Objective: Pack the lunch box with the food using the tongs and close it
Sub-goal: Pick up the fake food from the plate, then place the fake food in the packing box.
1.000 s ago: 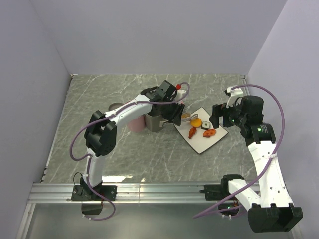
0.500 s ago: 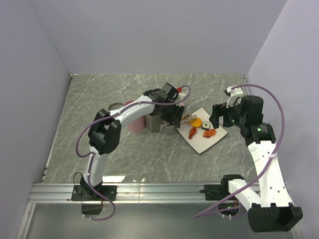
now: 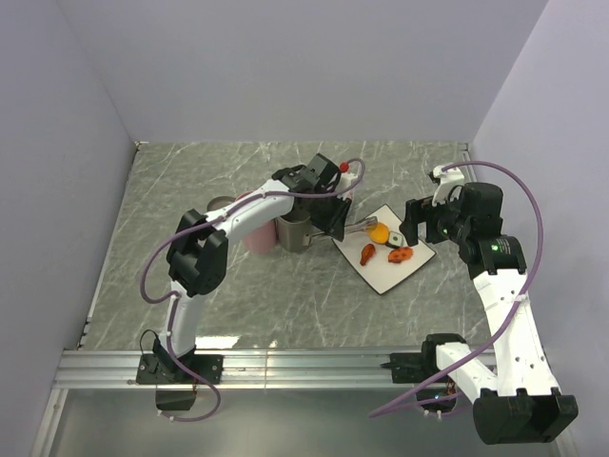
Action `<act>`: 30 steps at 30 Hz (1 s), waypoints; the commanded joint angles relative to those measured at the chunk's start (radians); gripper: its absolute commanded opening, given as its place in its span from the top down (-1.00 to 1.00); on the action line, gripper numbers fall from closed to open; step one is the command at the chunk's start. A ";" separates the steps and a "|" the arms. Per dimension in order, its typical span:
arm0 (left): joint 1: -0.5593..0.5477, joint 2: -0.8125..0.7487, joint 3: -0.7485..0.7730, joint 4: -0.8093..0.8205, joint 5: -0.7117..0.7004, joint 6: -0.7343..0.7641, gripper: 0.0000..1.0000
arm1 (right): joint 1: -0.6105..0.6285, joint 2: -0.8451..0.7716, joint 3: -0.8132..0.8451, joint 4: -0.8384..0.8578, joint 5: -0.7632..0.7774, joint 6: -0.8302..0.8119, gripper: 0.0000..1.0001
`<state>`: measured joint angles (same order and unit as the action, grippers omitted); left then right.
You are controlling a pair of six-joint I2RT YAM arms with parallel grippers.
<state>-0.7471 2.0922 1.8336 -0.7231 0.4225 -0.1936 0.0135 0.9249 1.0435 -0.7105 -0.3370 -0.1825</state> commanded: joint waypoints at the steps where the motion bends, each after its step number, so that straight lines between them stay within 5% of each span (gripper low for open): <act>1: 0.005 -0.109 0.059 -0.022 0.042 0.052 0.99 | 0.006 -0.011 0.016 0.026 0.001 0.005 -0.89; 14: 0.127 -0.306 0.084 -0.165 0.185 0.178 0.99 | 0.005 0.005 0.064 -0.017 -0.013 0.003 -0.91; 17: 0.233 -0.375 0.047 -0.197 0.341 0.229 0.99 | 0.005 -0.008 0.064 -0.007 -0.010 0.028 -0.96; 22: 0.339 -0.460 0.041 -0.277 0.297 0.295 0.99 | 0.005 0.002 0.066 -0.014 0.000 0.041 -0.98; 30: 0.596 -0.558 0.035 -0.524 0.435 0.456 0.99 | 0.003 0.018 0.087 -0.044 -0.086 0.017 -0.96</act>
<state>-0.2287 1.5707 1.8584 -1.1141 0.7677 0.1574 0.0135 0.9394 1.0748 -0.7441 -0.3691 -0.1547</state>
